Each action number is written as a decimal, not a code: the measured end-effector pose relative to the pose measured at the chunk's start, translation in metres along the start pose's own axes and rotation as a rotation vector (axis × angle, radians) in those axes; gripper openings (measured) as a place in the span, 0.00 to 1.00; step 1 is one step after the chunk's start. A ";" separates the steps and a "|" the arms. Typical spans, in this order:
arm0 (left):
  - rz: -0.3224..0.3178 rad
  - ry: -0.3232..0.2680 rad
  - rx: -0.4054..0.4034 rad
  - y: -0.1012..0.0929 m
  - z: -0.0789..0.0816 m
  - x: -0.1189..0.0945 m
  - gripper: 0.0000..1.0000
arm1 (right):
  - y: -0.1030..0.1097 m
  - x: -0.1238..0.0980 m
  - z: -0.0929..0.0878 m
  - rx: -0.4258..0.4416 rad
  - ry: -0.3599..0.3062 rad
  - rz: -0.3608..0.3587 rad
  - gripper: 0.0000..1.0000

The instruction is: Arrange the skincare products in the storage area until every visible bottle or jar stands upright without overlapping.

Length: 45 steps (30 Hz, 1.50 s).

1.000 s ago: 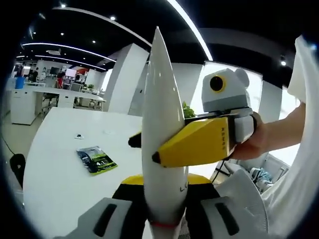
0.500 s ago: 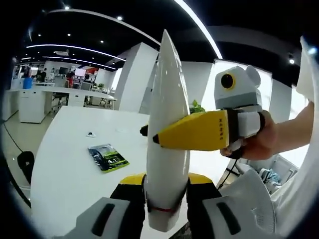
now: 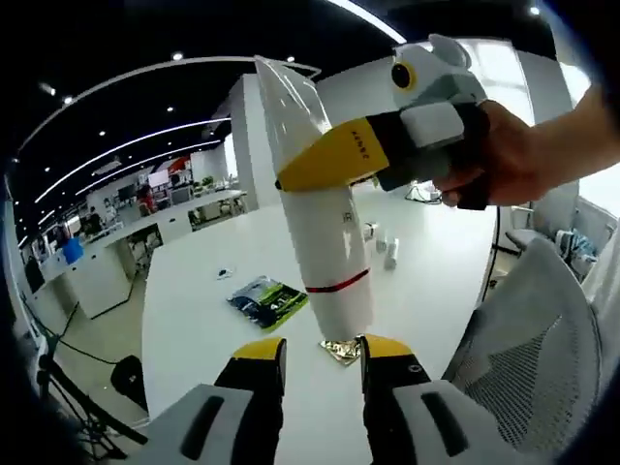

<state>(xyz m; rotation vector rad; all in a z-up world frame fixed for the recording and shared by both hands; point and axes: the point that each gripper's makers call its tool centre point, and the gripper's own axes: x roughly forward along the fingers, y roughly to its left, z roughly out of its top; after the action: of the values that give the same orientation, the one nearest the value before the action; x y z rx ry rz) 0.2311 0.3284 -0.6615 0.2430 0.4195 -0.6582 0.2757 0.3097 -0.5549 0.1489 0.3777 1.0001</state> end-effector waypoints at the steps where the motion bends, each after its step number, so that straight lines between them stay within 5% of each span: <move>1: 0.004 0.006 -0.006 0.002 -0.002 0.001 0.30 | -0.004 -0.001 0.002 0.000 -0.004 -0.004 0.24; 9: 0.029 0.065 -0.013 0.012 -0.038 0.002 0.33 | -0.030 -0.003 0.014 0.003 -0.013 -0.062 0.25; 10: 0.027 0.083 -0.012 0.010 -0.046 0.004 0.33 | -0.034 -0.002 0.014 0.008 -0.013 -0.072 0.25; 11: 0.018 0.172 0.017 0.009 -0.058 0.003 0.33 | -0.036 -0.002 0.015 0.011 -0.013 -0.075 0.25; 13: 0.012 0.112 0.040 0.008 -0.046 0.009 0.32 | -0.040 0.000 0.017 0.010 -0.013 -0.082 0.25; 19: 0.016 0.170 0.049 0.010 -0.060 0.010 0.31 | -0.051 0.003 0.023 0.008 -0.021 -0.111 0.25; 33: 0.040 0.164 0.013 0.015 -0.061 0.007 0.30 | -0.064 0.000 0.024 0.015 -0.026 -0.177 0.25; 45: 0.040 0.175 -0.009 0.016 -0.063 0.006 0.30 | -0.101 0.006 0.031 -0.065 -0.032 -0.279 0.25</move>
<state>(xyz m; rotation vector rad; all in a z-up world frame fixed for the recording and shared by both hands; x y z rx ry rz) 0.2266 0.3594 -0.7192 0.3007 0.5838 -0.5977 0.3703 0.2618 -0.5571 0.0518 0.3261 0.7329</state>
